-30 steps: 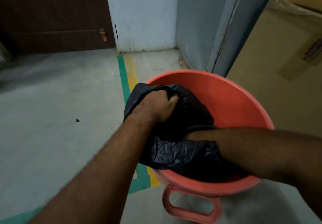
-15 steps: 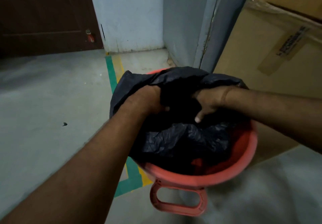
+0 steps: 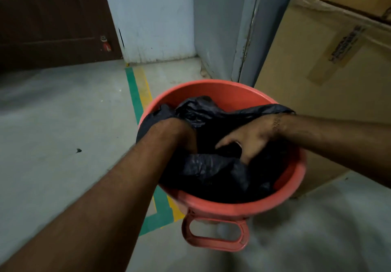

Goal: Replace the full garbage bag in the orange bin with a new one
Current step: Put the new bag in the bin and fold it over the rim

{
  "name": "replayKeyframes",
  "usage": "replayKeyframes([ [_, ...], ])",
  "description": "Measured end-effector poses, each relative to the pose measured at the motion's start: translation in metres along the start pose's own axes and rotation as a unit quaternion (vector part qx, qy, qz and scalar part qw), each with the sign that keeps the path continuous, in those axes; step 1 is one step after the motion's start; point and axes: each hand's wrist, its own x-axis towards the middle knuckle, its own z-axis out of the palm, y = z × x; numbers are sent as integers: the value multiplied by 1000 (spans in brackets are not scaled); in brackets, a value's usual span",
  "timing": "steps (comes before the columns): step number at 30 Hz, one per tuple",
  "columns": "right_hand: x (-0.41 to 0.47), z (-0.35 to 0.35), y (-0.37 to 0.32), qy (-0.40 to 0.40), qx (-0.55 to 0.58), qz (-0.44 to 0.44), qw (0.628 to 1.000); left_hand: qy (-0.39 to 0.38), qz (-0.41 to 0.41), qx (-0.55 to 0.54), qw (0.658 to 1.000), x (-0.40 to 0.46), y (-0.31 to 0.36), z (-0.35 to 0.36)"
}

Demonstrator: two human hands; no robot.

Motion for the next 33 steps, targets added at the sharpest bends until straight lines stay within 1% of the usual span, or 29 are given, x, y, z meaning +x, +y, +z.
replayKeyframes([
  [1,-4,3,0,-25,16,15,999,-24,23,-25,999,-4,2,-2],
  [3,-14,13,2,-81,31,29,996,-36,47,-82,995,-18,6,-12],
  [5,-27,24,3,-115,-12,58,992,-22,38,-74,996,-23,3,-13],
  [7,-37,26,7,-106,-54,79,990,6,-11,-10,1000,-32,0,-11],
  [8,-41,25,10,-95,-52,80,991,6,-44,-10,999,-35,-1,-9],
  [9,-49,22,12,-86,-40,68,993,-20,-62,-24,998,-40,-3,-8],
  [10,-56,20,13,-78,-17,57,995,-44,-69,-20,996,-49,-3,-7],
  [12,-72,15,14,-69,16,34,997,-31,-70,-12,997,-57,-5,-9],
  [14,-84,14,13,-60,0,32,998,-21,-68,-4,997,-75,-6,-12],
  [16,-93,19,10,-43,-50,52,996,-35,-57,16,998,-87,-9,-12],
  [18,-102,26,6,-3,-62,70,996,-43,-41,39,997,-94,-11,-11],
  [21,-116,38,5,64,-16,58,996,-10,-27,65,997,-111,-9,-11],
  [24,-126,46,3,118,61,37,990,-4,3,67,998,-129,1,-9],
  [26,-127,51,0,146,94,9,985,14,11,89,996,-140,6,-6],
  [29,-121,58,-6,201,109,-42,973,52,16,107,993,-154,4,3],
  [32,-121,60,-11,239,70,-42,968,104,12,140,985,-159,-8,15],
  [33,-122,61,-11,246,47,-32,968,100,27,162,981,-159,-10,17],
])
